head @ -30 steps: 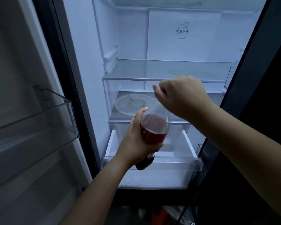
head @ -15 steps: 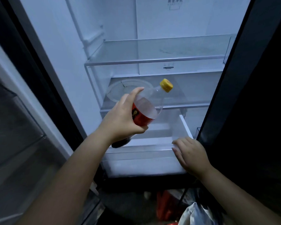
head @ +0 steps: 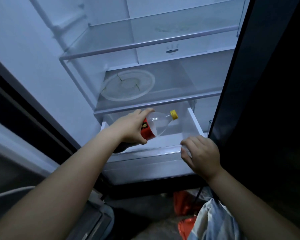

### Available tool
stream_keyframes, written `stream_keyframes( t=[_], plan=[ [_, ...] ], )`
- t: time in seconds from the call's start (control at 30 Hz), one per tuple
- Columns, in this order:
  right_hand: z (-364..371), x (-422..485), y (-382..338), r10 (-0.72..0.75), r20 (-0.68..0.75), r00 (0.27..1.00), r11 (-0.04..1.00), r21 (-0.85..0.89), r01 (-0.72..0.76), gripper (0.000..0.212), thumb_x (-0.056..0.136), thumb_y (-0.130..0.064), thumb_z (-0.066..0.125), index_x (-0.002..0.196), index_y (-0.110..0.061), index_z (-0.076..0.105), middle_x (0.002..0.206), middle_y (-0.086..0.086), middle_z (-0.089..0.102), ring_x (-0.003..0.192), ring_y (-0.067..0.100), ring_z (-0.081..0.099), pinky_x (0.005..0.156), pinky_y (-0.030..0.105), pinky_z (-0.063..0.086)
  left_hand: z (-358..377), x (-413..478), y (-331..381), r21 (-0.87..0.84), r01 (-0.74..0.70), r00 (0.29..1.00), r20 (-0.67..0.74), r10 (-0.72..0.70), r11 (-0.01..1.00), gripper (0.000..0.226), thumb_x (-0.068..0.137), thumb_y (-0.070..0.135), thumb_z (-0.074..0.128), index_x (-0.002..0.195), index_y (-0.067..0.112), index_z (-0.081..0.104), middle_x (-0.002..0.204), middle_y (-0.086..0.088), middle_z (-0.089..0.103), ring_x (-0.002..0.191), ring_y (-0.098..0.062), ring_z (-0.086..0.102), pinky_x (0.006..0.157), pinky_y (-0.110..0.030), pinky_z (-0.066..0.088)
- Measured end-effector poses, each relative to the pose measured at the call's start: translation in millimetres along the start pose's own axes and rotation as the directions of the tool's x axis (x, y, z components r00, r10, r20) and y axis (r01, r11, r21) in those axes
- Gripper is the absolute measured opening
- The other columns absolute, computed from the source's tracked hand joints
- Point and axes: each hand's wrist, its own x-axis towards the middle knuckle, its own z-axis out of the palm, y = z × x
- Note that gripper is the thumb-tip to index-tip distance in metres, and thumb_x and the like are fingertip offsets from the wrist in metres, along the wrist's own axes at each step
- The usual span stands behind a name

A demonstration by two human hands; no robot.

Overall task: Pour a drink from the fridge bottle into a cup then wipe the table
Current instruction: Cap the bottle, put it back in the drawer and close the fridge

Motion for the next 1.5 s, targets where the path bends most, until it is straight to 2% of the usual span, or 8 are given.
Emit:
stream_keyframes(
  t=[0.3,0.47,0.6,0.97,1.17,1.33,1.4,1.5],
  plan=[
    [2.3,2.9,1.8,-0.03,-0.012,0.999,0.999,-0.023,0.03,0.029,0.091,-0.026,0.043,0.074,-0.014,0.064,0.066,0.001,0.057,0.058,0.023,0.05,0.056,0.031,0.029,46.5,61.7,-6.8,0.059,-0.001,0.974,0.225,-0.013,0.998,0.11,0.06,0.036,0.083,0.146,0.035,0.014,0.131,-0.004,0.045,0.119,-0.027,0.048,0.092,-0.039,0.046],
    [3.8,2.1,2.9,-0.034,-0.006,0.999,0.999,-0.03,0.034,0.026,0.089,-0.025,0.045,0.074,-0.014,0.064,0.065,0.001,0.056,0.057,0.022,0.05,0.054,0.031,0.03,65.5,80.7,-7.7,0.112,-0.018,0.958,0.287,-0.015,0.993,0.106,0.061,0.034,0.083,0.144,0.036,0.017,0.132,-0.003,0.043,0.118,-0.028,0.048,0.083,-0.035,0.043],
    [4.5,0.7,2.9,-0.028,-0.001,1.0,0.999,-0.034,0.028,0.023,0.087,-0.024,0.048,0.074,-0.015,0.064,0.065,0.0,0.056,0.057,0.021,0.049,0.054,0.03,0.03,78.4,88.4,-12.7,0.124,-0.004,0.939,0.343,-0.039,0.992,0.11,0.062,0.036,0.084,0.146,0.036,0.013,0.137,-0.006,0.039,0.122,-0.029,0.045,0.092,-0.039,0.044],
    [5.6,1.4,0.7,-0.021,0.008,1.0,0.999,-0.045,0.022,0.022,0.086,-0.023,0.047,0.073,-0.015,0.064,0.065,0.0,0.057,0.057,0.021,0.049,0.056,0.028,0.026,96.3,91.8,-18.8,0.09,-0.026,0.929,0.369,-0.009,0.996,0.122,0.062,0.035,0.085,0.15,0.033,0.0,0.144,-0.007,0.035,0.129,-0.029,0.039,0.1,-0.042,0.04],
    [2.1,3.2,-0.4,-0.021,0.022,1.0,0.999,-0.044,0.022,0.023,0.085,-0.023,0.047,0.073,-0.015,0.064,0.065,0.0,0.058,0.057,0.02,0.05,0.057,0.028,0.027,83.4,87.0,-12.4,0.084,0.04,0.93,0.362,-0.068,0.996,0.127,0.067,0.051,0.079,0.15,0.026,-0.013,0.155,-0.009,0.021,0.141,-0.028,0.024,0.114,-0.05,0.016],
    [1.2,4.7,-3.2,-0.019,-0.002,1.0,0.999,-0.038,0.019,0.022,0.084,-0.022,0.046,0.074,-0.014,0.064,0.066,0.0,0.058,0.058,0.021,0.049,0.057,0.028,0.029,37.3,45.9,9.5,0.062,0.036,0.986,0.163,-0.046,0.997,0.066,0.095,0.048,0.046,0.15,0.02,0.023,0.154,-0.006,0.029,0.144,-0.024,0.016,0.115,-0.042,0.014],
    [1.6,4.0,-3.8,-0.011,-0.01,1.0,0.999,-0.033,0.011,0.023,0.085,-0.021,0.045,0.074,-0.013,0.064,0.066,0.0,0.058,0.058,0.021,0.049,0.057,0.029,0.03,32.5,13.5,17.3,-0.031,0.05,0.996,-0.074,-0.052,0.998,0.054,0.098,0.041,0.042,0.146,0.02,0.032,0.148,-0.005,0.038,0.142,-0.022,0.021,0.114,-0.04,0.017],
    [1.5,3.7,-5.3,-0.008,-0.025,1.0,0.999,-0.038,0.007,0.023,0.084,-0.019,0.046,0.073,-0.012,0.065,0.064,0.002,0.058,0.057,0.024,0.05,0.054,0.032,0.033,44.5,-35.6,27.0,-0.179,0.017,0.888,-0.45,-0.097,0.984,0.048,0.096,0.038,0.036,0.136,0.013,0.048,0.135,-0.005,0.052,0.131,-0.025,0.04,0.108,-0.038,0.028]
  ],
)
